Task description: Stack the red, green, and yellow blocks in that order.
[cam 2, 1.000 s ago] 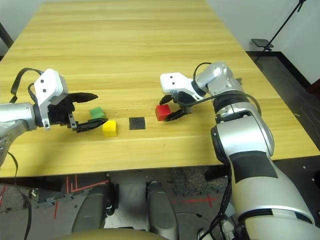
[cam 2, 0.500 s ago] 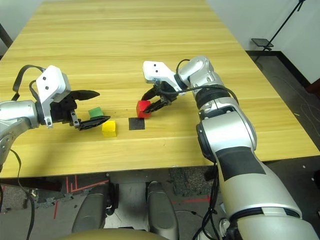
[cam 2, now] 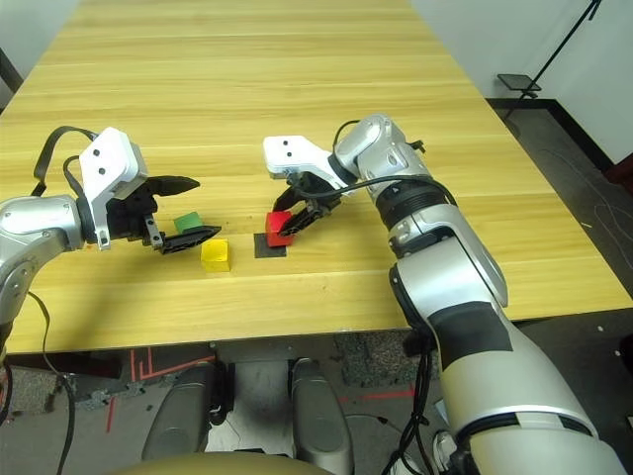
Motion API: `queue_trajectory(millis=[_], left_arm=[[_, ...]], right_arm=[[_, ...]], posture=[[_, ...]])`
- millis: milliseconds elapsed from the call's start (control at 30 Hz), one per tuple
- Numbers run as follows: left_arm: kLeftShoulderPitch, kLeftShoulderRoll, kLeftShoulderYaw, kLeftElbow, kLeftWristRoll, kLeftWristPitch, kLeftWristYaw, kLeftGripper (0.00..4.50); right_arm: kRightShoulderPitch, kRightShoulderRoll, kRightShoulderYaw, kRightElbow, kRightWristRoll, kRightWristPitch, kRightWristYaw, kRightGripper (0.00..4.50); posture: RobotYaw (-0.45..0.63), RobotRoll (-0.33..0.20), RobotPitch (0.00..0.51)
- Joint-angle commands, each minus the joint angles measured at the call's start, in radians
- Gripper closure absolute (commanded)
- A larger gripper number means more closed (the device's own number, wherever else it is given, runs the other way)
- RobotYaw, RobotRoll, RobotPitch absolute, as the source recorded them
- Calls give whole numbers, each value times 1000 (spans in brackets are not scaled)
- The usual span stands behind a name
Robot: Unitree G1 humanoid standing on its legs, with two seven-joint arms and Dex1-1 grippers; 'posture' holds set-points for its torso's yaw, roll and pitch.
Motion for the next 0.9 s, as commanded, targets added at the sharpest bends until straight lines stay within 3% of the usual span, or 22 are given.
queue_trajectory(millis=[33, 433, 467, 633, 767, 900], left_arm=[[10, -2, 5, 0, 12, 8, 10, 0], [31, 10, 19, -7, 13, 6, 28, 0], [30, 11, 19, 2, 17, 2, 27, 0], [25, 27, 0, 56, 53, -37, -1, 0], [16, 59, -24, 120, 101, -96, -59, 0], [10, 84, -45, 205, 150, -163, -113, 0]], right_arm=[[14, 18, -11, -12, -11, -17, -6, 2465], [35, 47, -9, -1, -23, -84, 8, 2465], [37, 48, -8, 0, -14, -90, 11, 1744], [36, 43, -42, -8, 25, -81, 12, 86], [1, 15, -122, 3, 111, -44, 12, 33], [-53, -77, -178, 29, 236, -12, 12, 33]], posture=[[496, -171, 153], [514, -168, 148], [512, -168, 148], [497, -159, 138], [465, -142, 127], [430, -131, 117]])
